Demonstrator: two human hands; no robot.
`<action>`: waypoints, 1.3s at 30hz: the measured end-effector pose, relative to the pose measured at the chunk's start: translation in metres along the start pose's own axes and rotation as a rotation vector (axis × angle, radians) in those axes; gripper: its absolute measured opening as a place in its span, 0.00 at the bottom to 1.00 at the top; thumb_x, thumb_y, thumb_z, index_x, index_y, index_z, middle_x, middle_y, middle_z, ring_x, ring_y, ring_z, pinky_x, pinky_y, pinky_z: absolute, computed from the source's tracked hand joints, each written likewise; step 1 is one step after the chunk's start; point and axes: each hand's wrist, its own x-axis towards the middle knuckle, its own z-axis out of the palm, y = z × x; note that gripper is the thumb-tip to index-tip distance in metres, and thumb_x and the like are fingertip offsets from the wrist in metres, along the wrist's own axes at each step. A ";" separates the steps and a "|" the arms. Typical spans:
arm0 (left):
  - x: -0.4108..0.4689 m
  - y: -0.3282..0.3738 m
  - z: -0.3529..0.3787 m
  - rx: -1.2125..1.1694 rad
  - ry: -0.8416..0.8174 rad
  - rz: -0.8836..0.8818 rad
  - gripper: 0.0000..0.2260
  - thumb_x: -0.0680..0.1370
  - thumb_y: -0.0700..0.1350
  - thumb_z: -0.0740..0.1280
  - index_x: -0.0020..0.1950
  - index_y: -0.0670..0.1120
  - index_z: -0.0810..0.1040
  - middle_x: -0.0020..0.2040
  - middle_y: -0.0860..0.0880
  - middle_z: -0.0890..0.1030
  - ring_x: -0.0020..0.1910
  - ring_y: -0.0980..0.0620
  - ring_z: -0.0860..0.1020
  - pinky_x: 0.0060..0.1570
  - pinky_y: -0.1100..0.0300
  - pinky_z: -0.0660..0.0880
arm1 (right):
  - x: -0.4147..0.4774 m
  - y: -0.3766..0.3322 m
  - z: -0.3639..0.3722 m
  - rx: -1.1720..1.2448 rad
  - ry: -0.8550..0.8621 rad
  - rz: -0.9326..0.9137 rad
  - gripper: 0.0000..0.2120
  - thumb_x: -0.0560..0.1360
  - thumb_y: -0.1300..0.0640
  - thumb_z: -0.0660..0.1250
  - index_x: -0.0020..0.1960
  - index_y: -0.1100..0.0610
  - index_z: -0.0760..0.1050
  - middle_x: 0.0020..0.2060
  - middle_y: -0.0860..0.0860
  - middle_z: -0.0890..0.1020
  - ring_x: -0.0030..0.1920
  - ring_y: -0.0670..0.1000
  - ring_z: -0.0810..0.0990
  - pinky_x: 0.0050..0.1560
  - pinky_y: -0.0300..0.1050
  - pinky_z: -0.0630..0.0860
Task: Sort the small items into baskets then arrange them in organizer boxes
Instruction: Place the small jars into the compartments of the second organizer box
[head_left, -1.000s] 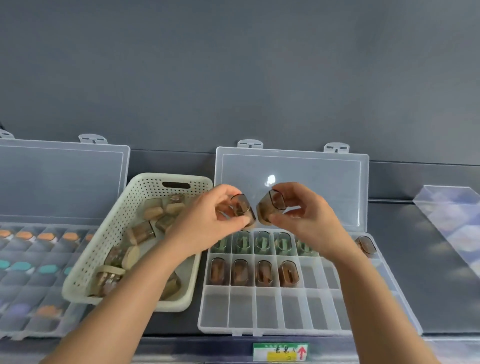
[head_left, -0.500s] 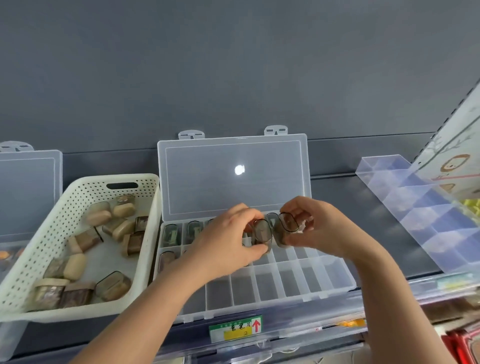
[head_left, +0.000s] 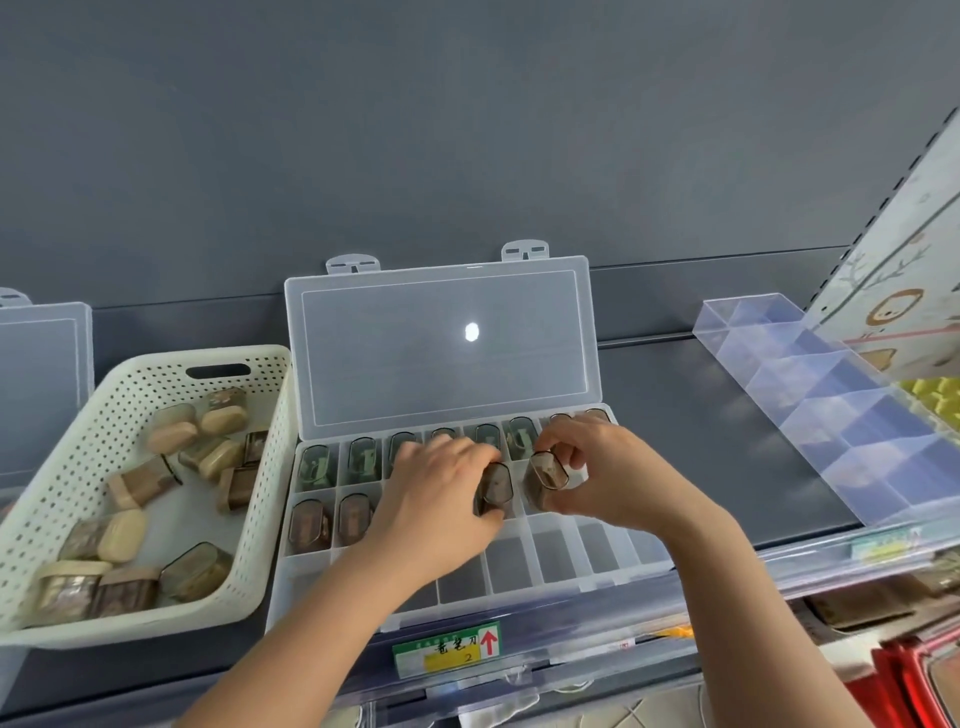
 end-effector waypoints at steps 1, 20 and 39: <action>0.000 0.000 0.002 0.017 -0.002 -0.007 0.23 0.75 0.58 0.65 0.68 0.54 0.69 0.64 0.56 0.74 0.63 0.54 0.69 0.65 0.54 0.62 | 0.001 0.000 0.002 -0.015 -0.001 -0.003 0.17 0.66 0.51 0.74 0.54 0.48 0.76 0.46 0.43 0.76 0.45 0.45 0.74 0.47 0.39 0.77; 0.003 -0.005 0.004 0.017 -0.061 -0.064 0.22 0.77 0.59 0.63 0.69 0.55 0.71 0.60 0.54 0.73 0.61 0.53 0.67 0.62 0.53 0.61 | 0.016 -0.009 0.006 -0.117 -0.092 0.049 0.19 0.68 0.50 0.73 0.58 0.49 0.76 0.42 0.43 0.77 0.44 0.47 0.77 0.48 0.43 0.77; -0.119 -0.163 -0.100 0.229 -0.139 -0.669 0.06 0.76 0.39 0.63 0.40 0.47 0.76 0.42 0.52 0.74 0.45 0.50 0.74 0.42 0.58 0.70 | 0.100 -0.195 0.077 -0.188 -0.083 -0.594 0.12 0.75 0.50 0.65 0.55 0.51 0.80 0.52 0.51 0.80 0.57 0.54 0.72 0.58 0.50 0.72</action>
